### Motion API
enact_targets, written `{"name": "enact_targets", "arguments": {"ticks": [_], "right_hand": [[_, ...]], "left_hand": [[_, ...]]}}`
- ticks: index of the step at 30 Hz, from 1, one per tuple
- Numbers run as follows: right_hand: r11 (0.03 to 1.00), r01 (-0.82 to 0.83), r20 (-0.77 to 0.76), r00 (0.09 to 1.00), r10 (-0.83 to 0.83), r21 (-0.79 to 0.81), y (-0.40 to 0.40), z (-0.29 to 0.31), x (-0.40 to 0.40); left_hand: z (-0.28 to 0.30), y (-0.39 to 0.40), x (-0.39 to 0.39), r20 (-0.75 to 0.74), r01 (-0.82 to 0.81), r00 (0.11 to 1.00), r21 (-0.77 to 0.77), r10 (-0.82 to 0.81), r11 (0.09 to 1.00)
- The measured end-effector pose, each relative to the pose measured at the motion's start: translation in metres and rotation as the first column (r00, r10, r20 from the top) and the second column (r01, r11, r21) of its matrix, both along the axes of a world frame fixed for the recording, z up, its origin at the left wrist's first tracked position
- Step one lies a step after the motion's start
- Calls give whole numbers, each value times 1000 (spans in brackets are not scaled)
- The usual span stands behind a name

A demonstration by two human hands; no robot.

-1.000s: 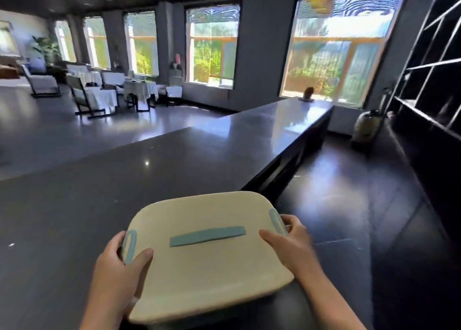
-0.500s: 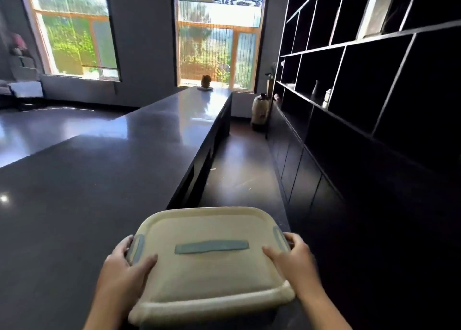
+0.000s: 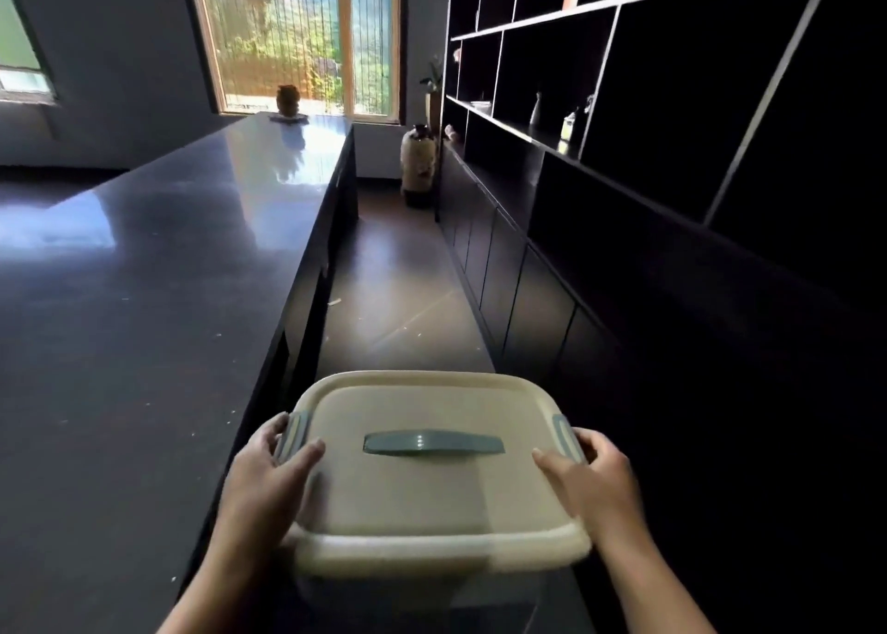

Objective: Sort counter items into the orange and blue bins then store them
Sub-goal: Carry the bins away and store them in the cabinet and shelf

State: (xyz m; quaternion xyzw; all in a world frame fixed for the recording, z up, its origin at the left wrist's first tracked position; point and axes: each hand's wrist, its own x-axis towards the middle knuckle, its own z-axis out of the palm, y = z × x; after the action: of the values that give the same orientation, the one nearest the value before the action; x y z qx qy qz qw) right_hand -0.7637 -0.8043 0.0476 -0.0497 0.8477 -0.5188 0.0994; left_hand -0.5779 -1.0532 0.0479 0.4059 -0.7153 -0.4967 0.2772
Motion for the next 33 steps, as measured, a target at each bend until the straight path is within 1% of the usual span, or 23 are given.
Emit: {"name": "enact_targets", "arguments": {"ticks": [7,10,14,18,21,28,33], "right_hand": [[995,-92,88,992,90,24,-49,-6,-135],[994,-106,78,992,103,36,-77,1,-191],[993,-116,72,991,115,13,-124,11,-255],[989,-150,52,987,150,10,-182,17,-316],[988,-157,38,987,157,-12,-232,15,-364],[993,-70,61,995,76,-97,-343,20,-468],[986,32,64,998,-21,-165,-393,25,-545]], "left_hand": [[-5,-54,-133,37,12,999,43,-13,999],[3,-80,-190,20,-13,1000,40,13,999],[13,-121,-249,-10,-49,999,44,49,998],[14,-172,-302,-12,-95,995,57,95,994],[12,-219,-349,-28,-100,994,55,102,993],[28,-343,-472,-40,-43,998,20,44,999],[41,-404,-572,-59,31,998,-6,-31,1000]]}}
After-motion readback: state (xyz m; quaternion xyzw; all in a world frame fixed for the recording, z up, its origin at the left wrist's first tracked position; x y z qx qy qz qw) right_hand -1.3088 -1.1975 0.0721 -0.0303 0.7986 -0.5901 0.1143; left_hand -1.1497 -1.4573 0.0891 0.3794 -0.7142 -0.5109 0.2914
